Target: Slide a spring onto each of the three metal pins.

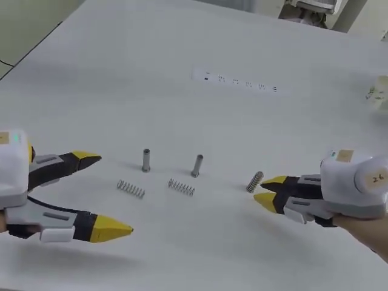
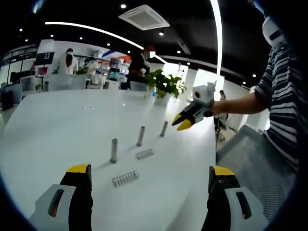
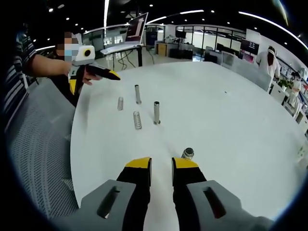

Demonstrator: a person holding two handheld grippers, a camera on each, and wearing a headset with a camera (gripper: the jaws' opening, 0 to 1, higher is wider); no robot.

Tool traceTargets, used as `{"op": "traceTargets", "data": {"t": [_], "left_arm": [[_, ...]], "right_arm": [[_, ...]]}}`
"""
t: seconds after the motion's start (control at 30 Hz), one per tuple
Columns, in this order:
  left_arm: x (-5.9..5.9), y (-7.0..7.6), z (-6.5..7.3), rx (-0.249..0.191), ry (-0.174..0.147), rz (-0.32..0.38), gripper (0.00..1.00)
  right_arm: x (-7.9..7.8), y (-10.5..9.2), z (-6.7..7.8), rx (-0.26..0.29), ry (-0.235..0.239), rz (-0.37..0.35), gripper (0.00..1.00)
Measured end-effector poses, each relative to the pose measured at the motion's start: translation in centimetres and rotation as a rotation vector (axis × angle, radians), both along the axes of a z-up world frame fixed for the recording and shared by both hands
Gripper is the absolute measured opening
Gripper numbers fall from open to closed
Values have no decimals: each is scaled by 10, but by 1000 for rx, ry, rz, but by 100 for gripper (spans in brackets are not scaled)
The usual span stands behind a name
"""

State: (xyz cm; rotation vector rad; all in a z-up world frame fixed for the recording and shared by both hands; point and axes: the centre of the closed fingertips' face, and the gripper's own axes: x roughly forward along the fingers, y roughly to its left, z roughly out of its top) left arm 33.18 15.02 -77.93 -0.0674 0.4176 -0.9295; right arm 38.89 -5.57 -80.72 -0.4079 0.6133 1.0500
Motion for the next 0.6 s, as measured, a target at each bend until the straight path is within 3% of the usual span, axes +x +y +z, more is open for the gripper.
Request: {"op": "traceTargets", "data": {"t": [0.6], "left_arm": [[-3,3,0,2,4,0,98]], "right_arm": [[-4,60,11,12,-1,132,12]]}}
